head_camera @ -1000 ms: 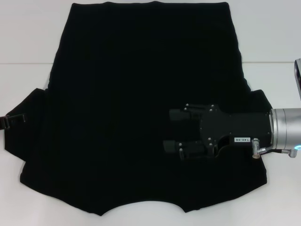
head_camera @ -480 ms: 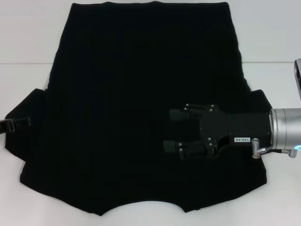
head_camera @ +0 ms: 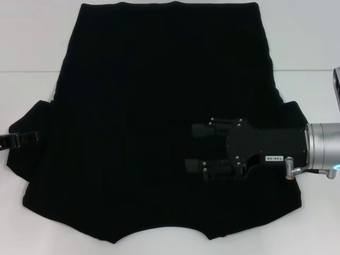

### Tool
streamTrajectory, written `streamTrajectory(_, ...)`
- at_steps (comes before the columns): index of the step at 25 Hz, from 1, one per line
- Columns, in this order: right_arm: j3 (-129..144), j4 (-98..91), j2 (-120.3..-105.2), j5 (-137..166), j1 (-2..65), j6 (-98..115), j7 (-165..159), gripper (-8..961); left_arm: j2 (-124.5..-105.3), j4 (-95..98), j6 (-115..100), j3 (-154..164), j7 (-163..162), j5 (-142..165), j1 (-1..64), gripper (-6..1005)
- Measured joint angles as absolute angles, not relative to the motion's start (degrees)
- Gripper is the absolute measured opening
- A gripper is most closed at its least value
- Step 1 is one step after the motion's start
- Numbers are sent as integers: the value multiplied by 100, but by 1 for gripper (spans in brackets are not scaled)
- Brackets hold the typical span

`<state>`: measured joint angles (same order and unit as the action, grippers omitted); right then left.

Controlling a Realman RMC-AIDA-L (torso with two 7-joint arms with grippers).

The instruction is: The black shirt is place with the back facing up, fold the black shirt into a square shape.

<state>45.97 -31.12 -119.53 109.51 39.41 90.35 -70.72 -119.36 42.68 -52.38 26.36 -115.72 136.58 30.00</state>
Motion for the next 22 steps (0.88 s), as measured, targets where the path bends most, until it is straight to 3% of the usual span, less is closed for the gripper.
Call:
streamTrajectory(14, 4597, -3112, -11953, 10916, 3945, 9035, -7071, 819, -11909, 4272, -5254, 2614, -11579, 13658, 2997, 681)
streamTrajectory(21, 4597, -3111, -11953, 10872, 3930, 9035, -7055, 816, -11908, 4272, -5254, 2601, -11584, 13658, 2985, 470)
streamTrajectory(22, 4597, -3111, -11953, 10872, 3930, 9035, -7056, 816, -11906, 4272, -5254, 2601, -11584, 13658, 2987, 366)
